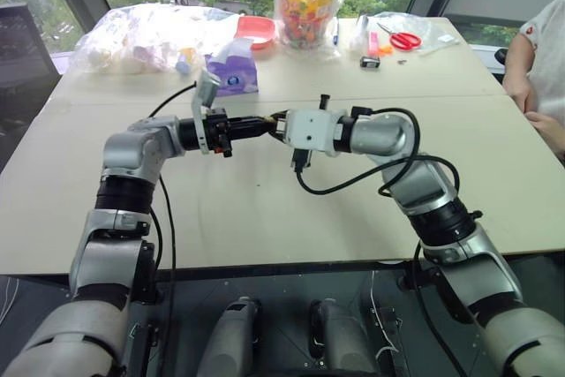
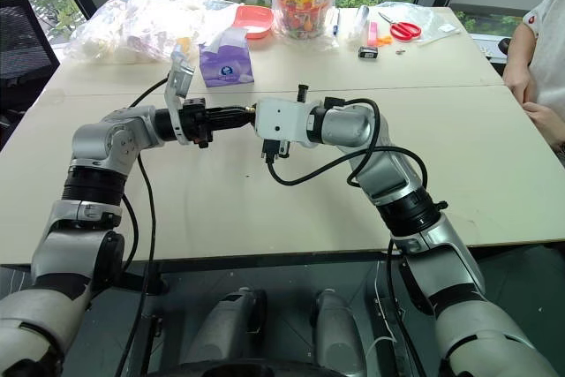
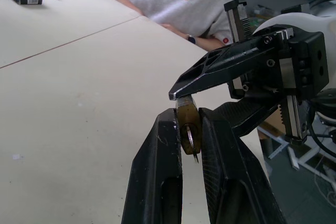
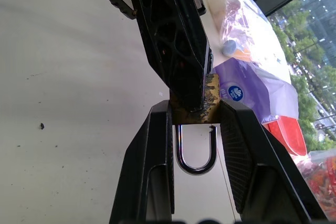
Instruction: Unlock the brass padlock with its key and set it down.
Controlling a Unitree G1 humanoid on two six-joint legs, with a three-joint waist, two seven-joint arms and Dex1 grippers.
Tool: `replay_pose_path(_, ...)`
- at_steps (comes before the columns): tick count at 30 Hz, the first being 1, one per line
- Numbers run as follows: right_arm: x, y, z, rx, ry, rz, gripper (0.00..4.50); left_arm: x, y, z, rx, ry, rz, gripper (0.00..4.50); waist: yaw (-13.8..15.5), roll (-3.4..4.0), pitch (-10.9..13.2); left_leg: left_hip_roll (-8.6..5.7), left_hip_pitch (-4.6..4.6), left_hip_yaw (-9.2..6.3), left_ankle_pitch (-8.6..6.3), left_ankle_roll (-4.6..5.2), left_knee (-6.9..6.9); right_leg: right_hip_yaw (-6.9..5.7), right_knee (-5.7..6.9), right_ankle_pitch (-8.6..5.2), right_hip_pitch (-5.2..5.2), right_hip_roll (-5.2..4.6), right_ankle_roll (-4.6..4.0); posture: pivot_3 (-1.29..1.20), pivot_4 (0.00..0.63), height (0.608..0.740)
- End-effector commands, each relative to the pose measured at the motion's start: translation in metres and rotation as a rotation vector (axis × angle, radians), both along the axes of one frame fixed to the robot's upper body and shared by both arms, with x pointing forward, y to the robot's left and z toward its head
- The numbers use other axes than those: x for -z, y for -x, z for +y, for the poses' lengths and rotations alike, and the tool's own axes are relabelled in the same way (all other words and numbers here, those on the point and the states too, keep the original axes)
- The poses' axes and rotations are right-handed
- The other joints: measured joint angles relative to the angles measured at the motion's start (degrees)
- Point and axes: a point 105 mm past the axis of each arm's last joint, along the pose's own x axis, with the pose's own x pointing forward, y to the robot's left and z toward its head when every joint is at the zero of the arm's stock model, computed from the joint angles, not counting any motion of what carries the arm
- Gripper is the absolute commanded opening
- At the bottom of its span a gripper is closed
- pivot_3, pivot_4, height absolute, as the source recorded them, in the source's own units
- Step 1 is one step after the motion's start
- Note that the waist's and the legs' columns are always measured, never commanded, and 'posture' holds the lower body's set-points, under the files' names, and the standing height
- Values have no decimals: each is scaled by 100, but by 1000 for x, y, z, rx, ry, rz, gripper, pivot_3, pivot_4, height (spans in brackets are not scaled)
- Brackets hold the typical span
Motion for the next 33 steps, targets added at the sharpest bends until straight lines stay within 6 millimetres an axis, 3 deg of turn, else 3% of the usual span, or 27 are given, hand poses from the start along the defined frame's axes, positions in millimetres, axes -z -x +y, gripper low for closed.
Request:
replay_pose_path(1,-22,6,1,-14,-51,-54,2748,-19,0,2,-8,50,-56,0,1,0,0,0,0,0,0,0,0,0,0,0,0,0,0,0,150,740)
replay_pose_path(4,-23,2,-8,38,-51,-71,4274,-19,1,3,-11,58,-53,0,1,0,0,0,0,0,0,0,0,0,0,0,0,0,0,0,150,740)
replay_pose_path(5,-21,3,-13,52,-57,-55,4460,-19,2,4,-12,60,-51,0,4,0,0,0,0,0,0,0,0,0,0,0,0,0,0,0,150,740)
replay_pose_path(9,-31,16,-27,94,-355,150,4460,-17,7,4,-4,61,-45,0,15,-1,0,0,0,-2,-2,2,-1,0,-2,0,2,-1,0,0,150,740)
replay_pose_path(12,-43,18,-31,117,-479,202,4460,-18,10,4,1,67,-46,0,5,0,0,1,0,-2,-2,2,-1,2,1,1,0,-2,-2,0,150,740)
replay_pose_path(24,-34,1,-38,203,-481,201,4460,-23,23,-4,68,79,-58,0,10,0,0,3,0,-1,-2,2,0,1,-3,4,0,0,-7,0,150,740)
replay_pose_path(33,-19,1,-36,187,-440,258,4460,-28,27,-2,79,89,-70,0,8,-1,-1,3,0,0,-2,2,0,2,-3,4,0,0,-7,0,150,740)
